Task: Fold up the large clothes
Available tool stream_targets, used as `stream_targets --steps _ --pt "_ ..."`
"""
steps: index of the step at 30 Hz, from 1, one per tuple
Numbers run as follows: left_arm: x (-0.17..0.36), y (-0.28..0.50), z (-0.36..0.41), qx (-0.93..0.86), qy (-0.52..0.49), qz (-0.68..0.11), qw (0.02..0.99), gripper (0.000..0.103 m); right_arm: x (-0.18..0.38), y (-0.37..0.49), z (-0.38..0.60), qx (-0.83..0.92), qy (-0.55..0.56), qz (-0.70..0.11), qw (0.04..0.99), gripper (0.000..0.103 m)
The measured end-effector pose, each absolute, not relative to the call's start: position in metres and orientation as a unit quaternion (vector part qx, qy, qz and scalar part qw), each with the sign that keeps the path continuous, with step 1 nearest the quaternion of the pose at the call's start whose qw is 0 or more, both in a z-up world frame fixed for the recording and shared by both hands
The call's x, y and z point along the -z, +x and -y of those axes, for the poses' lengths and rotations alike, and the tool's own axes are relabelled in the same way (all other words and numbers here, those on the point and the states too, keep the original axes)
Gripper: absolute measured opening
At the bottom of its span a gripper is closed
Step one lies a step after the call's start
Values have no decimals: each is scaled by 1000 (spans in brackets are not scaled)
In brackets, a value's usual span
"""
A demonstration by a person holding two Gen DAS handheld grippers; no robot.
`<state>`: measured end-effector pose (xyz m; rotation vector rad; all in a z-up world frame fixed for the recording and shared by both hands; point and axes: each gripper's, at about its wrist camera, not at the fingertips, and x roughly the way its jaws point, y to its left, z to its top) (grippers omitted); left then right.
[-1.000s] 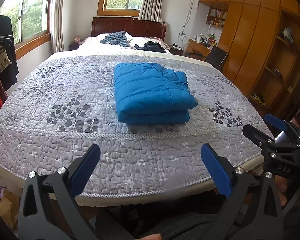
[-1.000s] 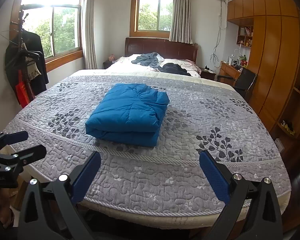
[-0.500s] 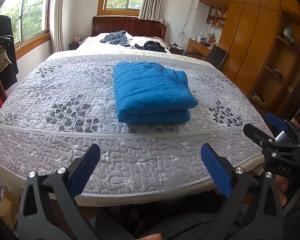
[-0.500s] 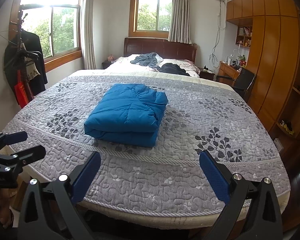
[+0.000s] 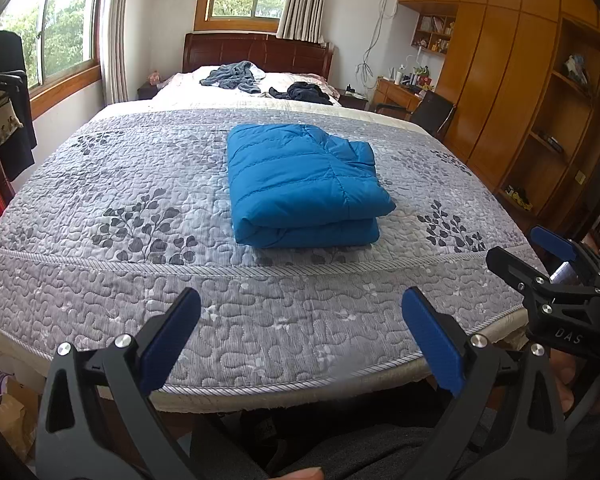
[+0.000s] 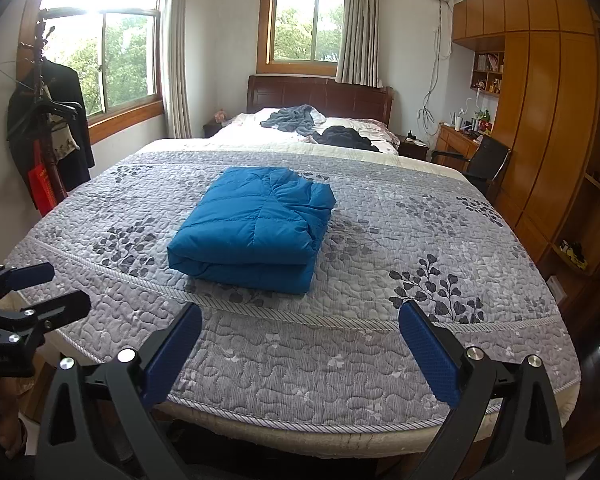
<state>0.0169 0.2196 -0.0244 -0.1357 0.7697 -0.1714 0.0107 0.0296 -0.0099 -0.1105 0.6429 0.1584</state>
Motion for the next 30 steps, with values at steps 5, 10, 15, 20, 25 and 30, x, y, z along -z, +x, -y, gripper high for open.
stream_targets --steps 5,10,15,20,25,30 --pt "25 17 -220 84 -66 -375 921 100 10 11 -29 -76 -54 -314 945 99" --pt "24 17 -219 83 -66 -375 921 100 10 11 -29 -75 -55 -314 945 99" --pt "25 17 -219 83 -66 -375 921 100 10 11 -29 -75 -55 -314 945 99" --pt "25 17 -219 84 -65 -374 921 100 10 12 -29 -75 -55 -314 945 99" --pt "24 17 -219 84 -67 -375 921 100 8 11 -30 -75 -56 -313 945 99" --pt "24 17 -218 85 -65 -375 921 100 8 12 -31 -75 -57 -314 945 99"
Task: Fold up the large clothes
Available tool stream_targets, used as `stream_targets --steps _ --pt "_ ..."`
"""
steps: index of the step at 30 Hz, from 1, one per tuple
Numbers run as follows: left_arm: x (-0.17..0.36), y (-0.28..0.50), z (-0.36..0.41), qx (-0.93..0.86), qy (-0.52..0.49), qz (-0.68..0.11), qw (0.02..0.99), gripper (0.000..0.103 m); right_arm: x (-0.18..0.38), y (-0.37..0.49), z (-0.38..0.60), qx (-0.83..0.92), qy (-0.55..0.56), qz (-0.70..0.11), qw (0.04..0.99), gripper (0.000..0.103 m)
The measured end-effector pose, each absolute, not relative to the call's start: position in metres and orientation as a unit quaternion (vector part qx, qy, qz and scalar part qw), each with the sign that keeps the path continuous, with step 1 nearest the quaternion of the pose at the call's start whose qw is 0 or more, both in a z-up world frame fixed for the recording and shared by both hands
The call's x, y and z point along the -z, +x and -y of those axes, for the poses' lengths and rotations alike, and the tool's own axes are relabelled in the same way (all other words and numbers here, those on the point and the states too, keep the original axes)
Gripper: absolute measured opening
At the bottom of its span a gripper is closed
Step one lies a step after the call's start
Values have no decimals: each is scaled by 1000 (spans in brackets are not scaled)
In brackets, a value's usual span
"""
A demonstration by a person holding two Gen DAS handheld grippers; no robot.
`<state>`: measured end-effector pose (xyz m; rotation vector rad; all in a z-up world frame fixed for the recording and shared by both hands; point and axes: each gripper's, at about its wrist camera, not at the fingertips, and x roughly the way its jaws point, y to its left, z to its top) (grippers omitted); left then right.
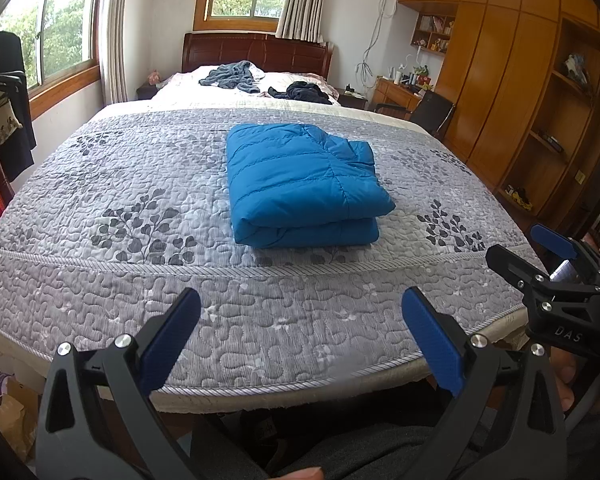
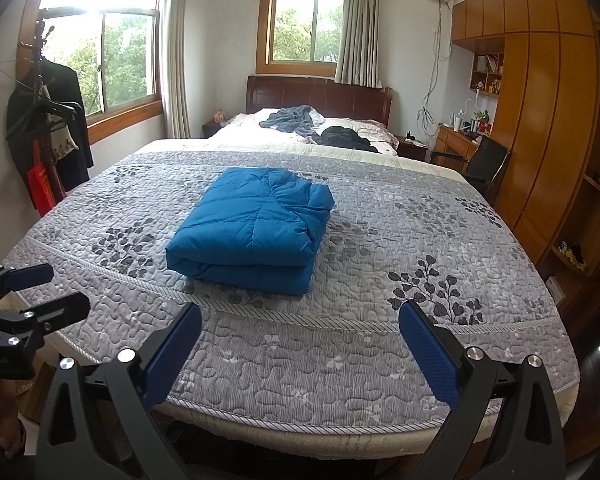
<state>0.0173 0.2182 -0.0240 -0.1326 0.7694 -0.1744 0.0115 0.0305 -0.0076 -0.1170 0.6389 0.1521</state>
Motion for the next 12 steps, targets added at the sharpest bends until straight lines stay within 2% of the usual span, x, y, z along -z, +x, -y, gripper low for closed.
stream_targets --steps 12 --pt "24 18 -218 85 -65 -375 921 100 7 12 -34 -77 -60 -315 944 99"
